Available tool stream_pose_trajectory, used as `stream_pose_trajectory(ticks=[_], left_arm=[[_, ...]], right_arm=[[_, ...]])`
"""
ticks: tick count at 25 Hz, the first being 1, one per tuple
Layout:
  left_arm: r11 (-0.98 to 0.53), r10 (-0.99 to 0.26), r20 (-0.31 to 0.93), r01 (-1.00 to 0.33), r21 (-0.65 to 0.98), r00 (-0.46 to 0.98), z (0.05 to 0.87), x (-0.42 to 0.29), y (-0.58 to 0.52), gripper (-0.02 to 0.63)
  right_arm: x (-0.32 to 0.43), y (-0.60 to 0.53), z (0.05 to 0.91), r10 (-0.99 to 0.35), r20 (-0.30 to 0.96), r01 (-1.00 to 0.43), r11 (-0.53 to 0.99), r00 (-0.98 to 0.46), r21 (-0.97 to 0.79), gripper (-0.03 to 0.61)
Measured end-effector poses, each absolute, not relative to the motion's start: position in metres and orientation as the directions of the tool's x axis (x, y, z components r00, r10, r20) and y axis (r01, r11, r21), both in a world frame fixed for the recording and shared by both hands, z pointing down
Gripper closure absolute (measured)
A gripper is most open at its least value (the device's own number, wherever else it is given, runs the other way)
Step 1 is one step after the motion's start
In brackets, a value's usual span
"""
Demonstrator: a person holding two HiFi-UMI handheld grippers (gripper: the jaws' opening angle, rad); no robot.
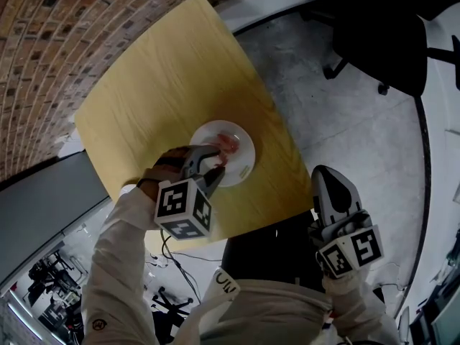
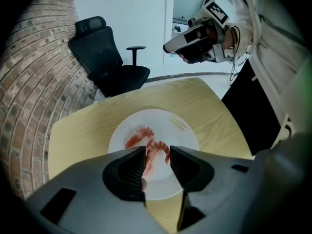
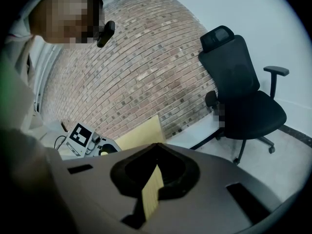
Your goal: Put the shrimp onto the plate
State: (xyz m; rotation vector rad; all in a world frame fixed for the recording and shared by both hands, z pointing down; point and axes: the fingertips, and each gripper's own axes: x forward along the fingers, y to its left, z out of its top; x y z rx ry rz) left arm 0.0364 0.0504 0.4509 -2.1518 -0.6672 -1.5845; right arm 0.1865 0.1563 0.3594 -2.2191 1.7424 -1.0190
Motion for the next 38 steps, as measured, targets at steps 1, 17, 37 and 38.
stream_pose_trajectory(ticks=[1, 17, 37, 38], left_arm=[[-0.814, 0.15, 0.956, 0.58, -0.025, 0.252, 0.4511, 0.0367, 0.0504, 0.454], [-0.821, 0.156, 0.949, 0.571, -0.031, 0.275, 0.4535, 0.0366, 0.0492, 0.454], [-0.837, 0.119, 0.945, 0.542, -0.069, 0.304, 0.4507, 0.0301, 0.0486, 0.454], [-0.839, 0.116, 0.945, 0.54, -0.071, 0.304, 0.4504, 0.0283, 0.0485, 0.454]], right_arm=[[0.1858, 0.1551, 0.3598, -0.903, 0.418, -0.807, -0.317, 0.096, -0.498, 0.554], [0.1832, 0.1487, 0.3604, -0.905, 0.416, -0.806, -0.311, 0.089, -0.504, 0.554], [0.1789, 0.1532, 0.3625, -0.908, 0.413, -0.811, -0.296, 0.075, -0.504, 0.555], [0.1779, 0.1527, 0.3618, -0.909, 0.411, -0.813, -0.292, 0.072, -0.504, 0.555]])
